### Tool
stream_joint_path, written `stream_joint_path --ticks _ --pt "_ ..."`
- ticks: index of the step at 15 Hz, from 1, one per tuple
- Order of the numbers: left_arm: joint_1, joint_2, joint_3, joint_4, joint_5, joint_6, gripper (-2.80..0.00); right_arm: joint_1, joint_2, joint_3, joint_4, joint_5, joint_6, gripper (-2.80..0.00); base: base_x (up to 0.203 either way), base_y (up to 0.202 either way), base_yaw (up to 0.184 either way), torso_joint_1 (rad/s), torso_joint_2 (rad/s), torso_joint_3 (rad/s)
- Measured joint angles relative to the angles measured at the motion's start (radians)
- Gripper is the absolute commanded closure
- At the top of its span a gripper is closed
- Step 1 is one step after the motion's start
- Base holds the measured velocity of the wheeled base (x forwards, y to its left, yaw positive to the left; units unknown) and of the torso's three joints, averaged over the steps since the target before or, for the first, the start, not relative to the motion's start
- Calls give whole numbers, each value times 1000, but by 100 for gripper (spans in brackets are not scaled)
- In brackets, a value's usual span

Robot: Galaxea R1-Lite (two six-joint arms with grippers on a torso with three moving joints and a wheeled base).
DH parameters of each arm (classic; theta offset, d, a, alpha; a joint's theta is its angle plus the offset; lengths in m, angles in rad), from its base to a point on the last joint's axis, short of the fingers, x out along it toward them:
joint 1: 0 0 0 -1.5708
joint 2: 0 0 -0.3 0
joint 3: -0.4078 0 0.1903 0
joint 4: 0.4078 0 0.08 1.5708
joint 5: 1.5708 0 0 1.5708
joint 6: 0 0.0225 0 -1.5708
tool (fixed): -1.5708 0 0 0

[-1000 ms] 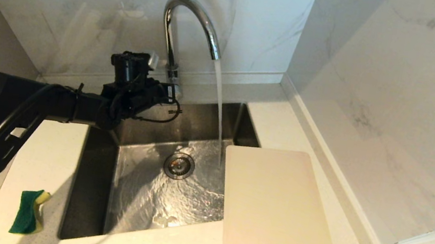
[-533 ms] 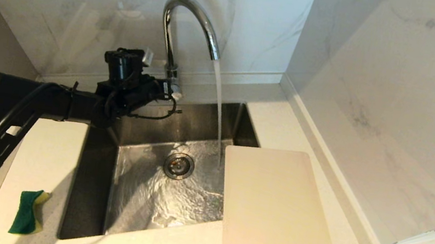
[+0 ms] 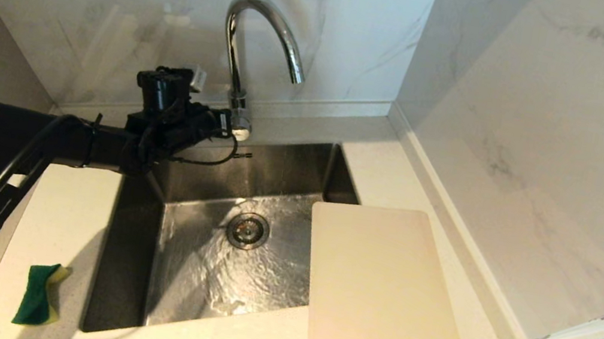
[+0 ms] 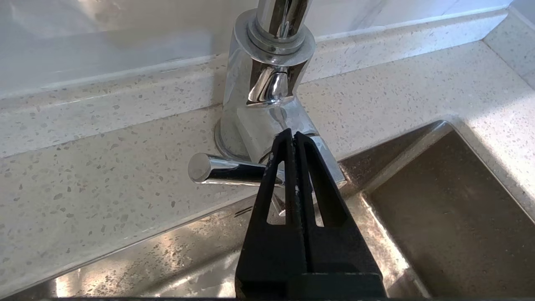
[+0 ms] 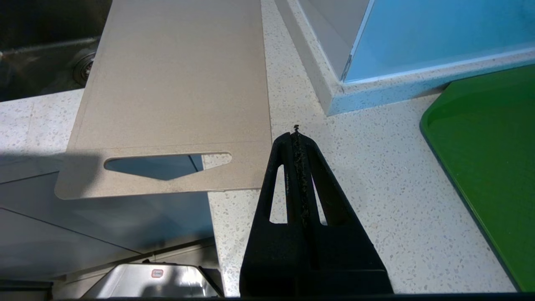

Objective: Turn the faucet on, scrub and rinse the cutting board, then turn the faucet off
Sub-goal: Turn off the tap

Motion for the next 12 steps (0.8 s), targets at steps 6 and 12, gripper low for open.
stream_joint_path --ticks 6,12 --pt "-35 -44 7 81 15 -72 0 0 0 1 -4 0 1 0 0 0 0 0 0 0" --pt "-118 -173 17 195 16 -104 0 0 0 1 -3 0 0 0 0 0 0 0 0 0"
